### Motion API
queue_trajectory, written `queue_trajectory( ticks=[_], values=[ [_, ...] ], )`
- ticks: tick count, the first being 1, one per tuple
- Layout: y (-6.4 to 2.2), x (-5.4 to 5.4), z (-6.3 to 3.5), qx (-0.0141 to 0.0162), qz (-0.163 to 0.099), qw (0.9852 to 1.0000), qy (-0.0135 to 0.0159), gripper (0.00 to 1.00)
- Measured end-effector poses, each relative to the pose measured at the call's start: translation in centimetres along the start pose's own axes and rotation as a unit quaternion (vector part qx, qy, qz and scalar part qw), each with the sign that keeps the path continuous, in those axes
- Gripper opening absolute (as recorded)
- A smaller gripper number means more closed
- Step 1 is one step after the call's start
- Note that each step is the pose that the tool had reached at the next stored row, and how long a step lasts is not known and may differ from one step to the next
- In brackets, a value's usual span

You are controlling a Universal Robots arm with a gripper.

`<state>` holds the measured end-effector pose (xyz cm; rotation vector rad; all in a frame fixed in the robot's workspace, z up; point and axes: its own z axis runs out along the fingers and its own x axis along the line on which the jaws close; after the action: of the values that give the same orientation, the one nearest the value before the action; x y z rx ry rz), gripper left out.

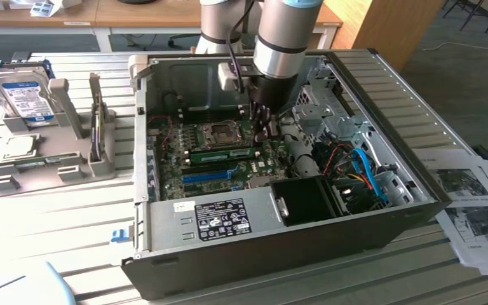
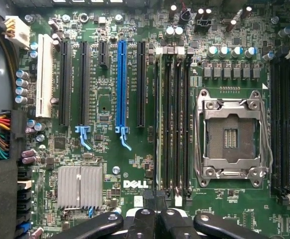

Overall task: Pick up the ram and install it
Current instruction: 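Press down the ram until it locks into place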

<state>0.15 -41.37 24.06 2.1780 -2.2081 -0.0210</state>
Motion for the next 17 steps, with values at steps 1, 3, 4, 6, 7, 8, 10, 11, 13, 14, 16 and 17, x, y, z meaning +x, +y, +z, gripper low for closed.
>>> queue_trajectory(
  ticks=[1, 3, 4, 6, 7, 8, 10, 11, 13, 14, 16, 17],
  values=[
    [0.0, 0.0, 0.1, 0.0, 0.0, 1.0, -0.0001, 0.09],
    [-0.01, -0.01, 0.28, 0.0, 0.0, 1.0, 0.0, 0.09],
    [-0.01, -0.01, 0.36, 0.0, 0.0, 1.0, 0.0, 0.09],
    [-0.02, -0.01, 0.51, 0.0, 0.0, 1.0, 0.0, 0.09],
    [-0.02, -0.01, 0.53, 0.0, 0.0, 1.0, 0.0001, 0.09],
    [-0.02, -0.01, 0.53, 0.0, 0.0, 1.0, 0.0001, 0.09],
    [-0.02, -0.01, 0.53, 0.0, 0.0, 1.0, 0.0001, 0.09],
    [-0.02, -0.03, 0.55, 0.0, 0.0, 1.0, -0.0001, 0.09],
    [-0.03, -0.1, 0.6, 0.0, 0.0, 1.0, 0.0, 0.09],
    [-0.02, -0.15, 0.62, 0.0, 0.0, 1.0, 0.0, 0.09],
    [-0.02, -0.25, 0.69, 0.0, 0.0, 1.0, -0.0001, 0.09],
    [-0.02, -0.31, 0.72, 0.0, 0.0, 1.0, -0.0001, 0.09]
  ],
)
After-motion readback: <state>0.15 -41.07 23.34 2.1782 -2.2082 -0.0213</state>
